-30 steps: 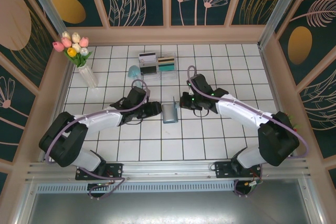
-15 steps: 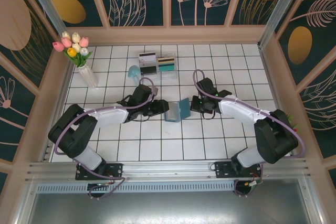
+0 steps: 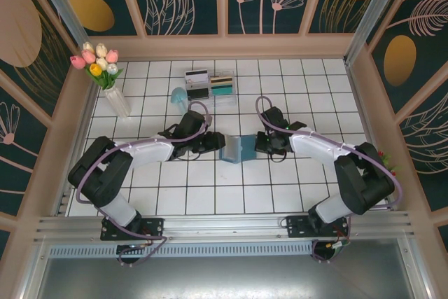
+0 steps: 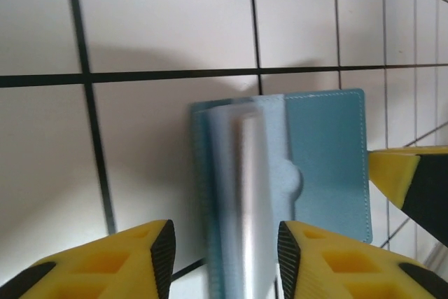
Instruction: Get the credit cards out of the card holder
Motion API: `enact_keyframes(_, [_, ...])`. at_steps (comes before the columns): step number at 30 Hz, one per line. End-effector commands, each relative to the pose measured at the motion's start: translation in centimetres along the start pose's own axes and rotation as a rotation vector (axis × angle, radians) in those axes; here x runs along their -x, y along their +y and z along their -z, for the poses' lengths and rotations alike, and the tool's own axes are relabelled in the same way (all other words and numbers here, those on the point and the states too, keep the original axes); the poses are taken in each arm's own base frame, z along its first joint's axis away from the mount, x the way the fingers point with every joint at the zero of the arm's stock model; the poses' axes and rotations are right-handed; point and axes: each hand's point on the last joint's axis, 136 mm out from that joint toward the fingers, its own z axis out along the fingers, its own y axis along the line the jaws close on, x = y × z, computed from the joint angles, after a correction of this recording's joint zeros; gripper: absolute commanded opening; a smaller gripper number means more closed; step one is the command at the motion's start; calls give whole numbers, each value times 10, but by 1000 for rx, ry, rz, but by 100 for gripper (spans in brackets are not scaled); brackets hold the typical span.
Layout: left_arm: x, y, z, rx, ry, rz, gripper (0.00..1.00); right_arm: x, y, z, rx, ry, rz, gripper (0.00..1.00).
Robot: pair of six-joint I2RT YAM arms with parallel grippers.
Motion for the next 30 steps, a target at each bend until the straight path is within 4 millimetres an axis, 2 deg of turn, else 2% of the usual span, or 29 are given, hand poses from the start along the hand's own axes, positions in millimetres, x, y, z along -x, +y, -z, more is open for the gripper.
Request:
enact_keyframes(1, [3,0,6,11,-19,-18,47,-9,-11,-7,-37,29,3,0])
enact_keyframes(4, [-4,-3,1,-40,1,4,43,-10,-12,-9,-37,34,0,0])
enact_keyframes(8, [-7,-23,0,-176,18,-3,39,-13,-12,-9,-29,42,-3,0])
enact_keyframes(11, [-7,-34,2,-227,26,-13,39,-13,-11,-8,-26,42,-2,0])
enact_keyframes(14, [-3,-33,5,-208,0,-19,41,-12,-8,-5,-14,35,1,0])
enact_keyframes(17, [3,-35,12,-200,-34,-35,45,-8,-4,-2,6,24,4,0])
enact_keyframes(20, [2,-42,16,-235,-32,-53,52,-5,0,2,18,14,5,0])
enact_keyframes(25, [-10,-53,10,-287,44,-73,67,-3,6,7,46,10,9,0])
enact_keyframes(30, [-15,-59,2,-266,77,-104,70,6,22,21,117,-24,17,0])
